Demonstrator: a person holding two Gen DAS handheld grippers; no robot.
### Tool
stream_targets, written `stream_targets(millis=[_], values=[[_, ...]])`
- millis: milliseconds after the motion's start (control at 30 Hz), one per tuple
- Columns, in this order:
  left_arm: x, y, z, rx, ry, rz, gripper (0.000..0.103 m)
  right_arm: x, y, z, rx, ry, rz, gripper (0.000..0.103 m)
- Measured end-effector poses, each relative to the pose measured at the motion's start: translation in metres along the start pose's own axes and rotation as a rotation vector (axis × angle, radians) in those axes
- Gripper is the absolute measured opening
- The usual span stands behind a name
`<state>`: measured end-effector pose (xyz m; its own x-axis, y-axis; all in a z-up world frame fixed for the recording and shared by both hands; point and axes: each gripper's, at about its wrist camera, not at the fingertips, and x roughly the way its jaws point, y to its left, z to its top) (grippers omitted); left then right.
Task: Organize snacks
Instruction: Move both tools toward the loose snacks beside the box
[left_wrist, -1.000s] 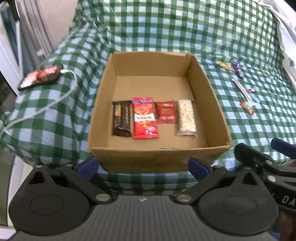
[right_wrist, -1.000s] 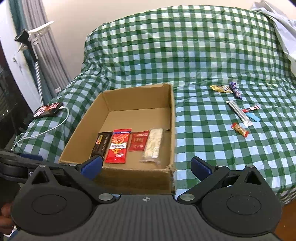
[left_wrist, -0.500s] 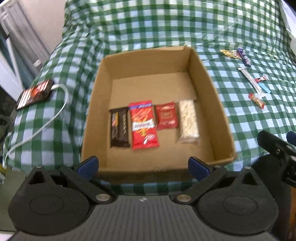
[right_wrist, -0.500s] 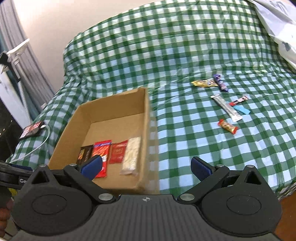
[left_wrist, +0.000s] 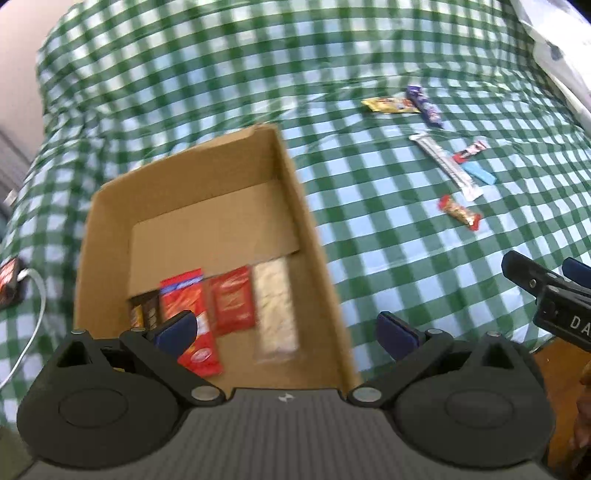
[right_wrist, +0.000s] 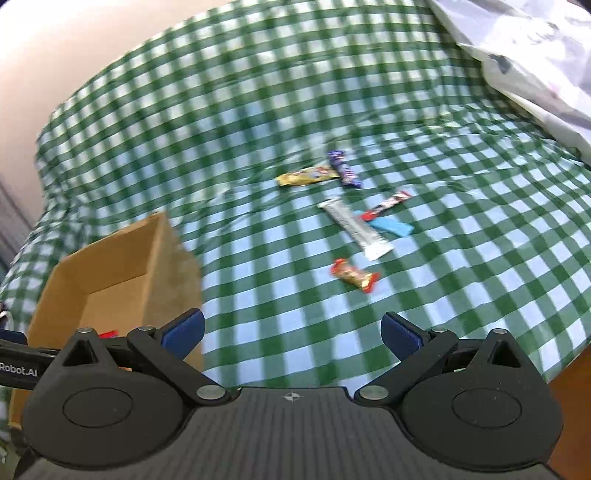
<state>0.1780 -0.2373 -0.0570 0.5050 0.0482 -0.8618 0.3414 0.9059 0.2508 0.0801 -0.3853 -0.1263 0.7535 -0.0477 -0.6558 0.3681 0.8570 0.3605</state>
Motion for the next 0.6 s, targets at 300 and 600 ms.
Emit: stream_targets(millis=[300, 600], values=[[0.054, -0.048, 0.051, 0.063, 0.014, -0.009, 0.103, 0.044, -0.048, 0.022, 0.024, -0.019, -0.087, 0.101], [0.132, -0.078, 0.111, 0.034, 0.072, -0.080, 0.103, 0.128, -0.072, 0.054, -0.091, -0.019, -0.151, 0.101]])
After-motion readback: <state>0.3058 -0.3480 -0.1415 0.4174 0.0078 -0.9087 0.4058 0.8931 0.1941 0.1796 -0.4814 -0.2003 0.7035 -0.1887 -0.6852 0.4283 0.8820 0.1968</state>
